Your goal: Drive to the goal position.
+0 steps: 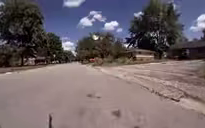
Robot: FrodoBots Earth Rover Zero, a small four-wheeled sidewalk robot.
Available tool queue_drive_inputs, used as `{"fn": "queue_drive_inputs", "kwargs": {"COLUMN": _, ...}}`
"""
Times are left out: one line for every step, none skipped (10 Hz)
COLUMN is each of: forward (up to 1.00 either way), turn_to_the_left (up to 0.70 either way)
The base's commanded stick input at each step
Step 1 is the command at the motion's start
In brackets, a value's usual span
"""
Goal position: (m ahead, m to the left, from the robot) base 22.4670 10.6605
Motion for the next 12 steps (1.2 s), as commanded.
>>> {"fn": "queue_drive_inputs", "kwargs": {"forward": 0.85, "turn_to_the_left": 0.00}}
{"fn": "queue_drive_inputs", "kwargs": {"forward": 0.85, "turn_to_the_left": 0.00}}
{"fn": "queue_drive_inputs", "kwargs": {"forward": 0.85, "turn_to_the_left": 0.00}}
{"fn": "queue_drive_inputs", "kwargs": {"forward": 0.85, "turn_to_the_left": 0.00}}
{"fn": "queue_drive_inputs", "kwargs": {"forward": 0.85, "turn_to_the_left": 0.00}}
{"fn": "queue_drive_inputs", "kwargs": {"forward": 0.85, "turn_to_the_left": 0.00}}
{"fn": "queue_drive_inputs", "kwargs": {"forward": 0.85, "turn_to_the_left": 0.00}}
{"fn": "queue_drive_inputs", "kwargs": {"forward": 0.85, "turn_to_the_left": 0.00}}
{"fn": "queue_drive_inputs", "kwargs": {"forward": 0.85, "turn_to_the_left": 0.00}}
{"fn": "queue_drive_inputs", "kwargs": {"forward": 0.85, "turn_to_the_left": 0.00}}
{"fn": "queue_drive_inputs", "kwargs": {"forward": 0.85, "turn_to_the_left": 0.00}}
{"fn": "queue_drive_inputs", "kwargs": {"forward": 0.85, "turn_to_the_left": 0.00}}
